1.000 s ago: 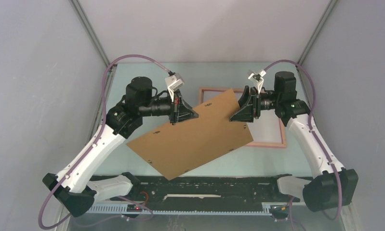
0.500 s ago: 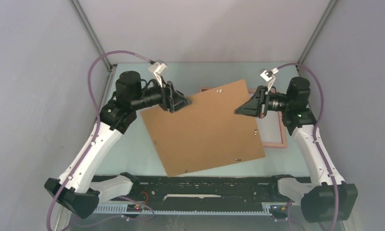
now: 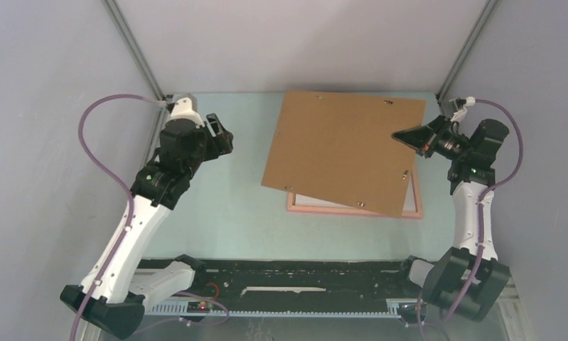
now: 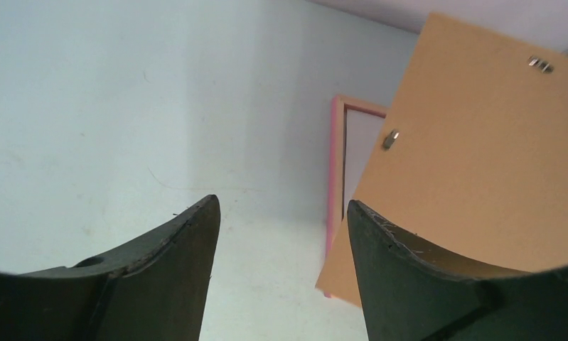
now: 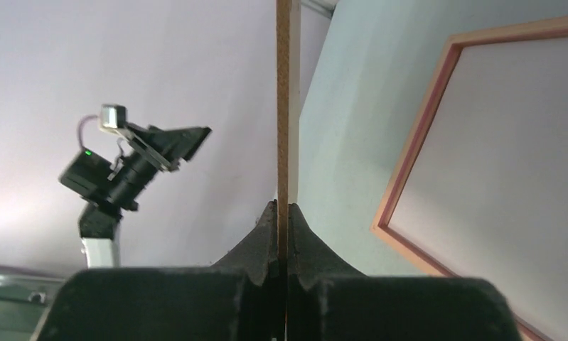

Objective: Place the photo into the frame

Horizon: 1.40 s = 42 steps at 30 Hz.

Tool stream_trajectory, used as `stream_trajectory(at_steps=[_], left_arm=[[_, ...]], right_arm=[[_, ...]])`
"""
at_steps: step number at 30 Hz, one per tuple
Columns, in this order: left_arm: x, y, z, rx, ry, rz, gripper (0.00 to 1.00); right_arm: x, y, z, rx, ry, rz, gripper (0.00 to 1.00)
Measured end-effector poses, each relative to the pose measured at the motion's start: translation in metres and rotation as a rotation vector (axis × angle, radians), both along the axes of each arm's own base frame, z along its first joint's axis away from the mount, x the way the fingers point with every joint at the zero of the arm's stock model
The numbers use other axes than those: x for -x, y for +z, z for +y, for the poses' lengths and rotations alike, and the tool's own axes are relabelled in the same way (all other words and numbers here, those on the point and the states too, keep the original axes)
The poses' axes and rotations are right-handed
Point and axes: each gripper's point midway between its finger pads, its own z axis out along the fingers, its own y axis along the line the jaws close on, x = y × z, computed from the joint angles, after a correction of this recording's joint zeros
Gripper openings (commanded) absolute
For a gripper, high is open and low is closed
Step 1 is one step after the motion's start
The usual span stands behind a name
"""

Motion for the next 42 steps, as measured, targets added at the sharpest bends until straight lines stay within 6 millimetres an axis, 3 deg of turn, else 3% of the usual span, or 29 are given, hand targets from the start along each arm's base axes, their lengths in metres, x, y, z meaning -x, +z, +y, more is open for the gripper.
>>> stream_trajectory(at_steps=[4,6,9,11,14,18,25,32,38,42], left_arm=[[-0.015,-0.038,-0.025,0.071,-0.057,0.064,0.71],[-0.026,-0.07,-0.048,0.121,-0.118,0.127,0.71],[-0.033,-0.134,-0.087,0.146,-0.208,0.282,0.71],[-0.033,-0.164,-0.111,0.154,-0.25,0.356,0.7],[-0.033,-0.191,-0.146,0.216,-0.306,0.406,0.67],[-0.034,-0.214,-0.172,0.287,-0.341,0.441,0.6],[-0.047,-0.253,-0.186,0.296,-0.328,0.487,0.55],[-0.052,-0.291,-0.196,0.203,-0.291,0.566,0.36],[-0.057,-0.295,-0.191,0.154,-0.265,0.566,0.17],[-0.058,-0.294,-0.186,0.13,-0.271,0.555,0.11]], right_arm=[[-0.011,0.004,-0.02,-0.05,-0.062,0.032,0.0],[-0.015,0.009,-0.028,-0.069,-0.08,0.034,0.0],[-0.021,0.019,-0.039,-0.071,-0.107,0.022,0.0],[-0.023,0.032,-0.052,-0.043,-0.138,-0.004,0.0],[-0.025,0.045,-0.079,0.009,-0.225,-0.03,0.0],[-0.03,0.056,-0.116,0.052,-0.349,-0.033,0.0],[-0.045,0.021,-0.15,0.1,-0.461,0.076,0.0],[-0.046,0.007,-0.15,0.119,-0.466,0.119,0.0],[-0.048,-0.001,-0.137,0.138,-0.412,0.142,0.0],[-0.056,-0.009,-0.122,0.181,-0.338,0.161,0.0]])
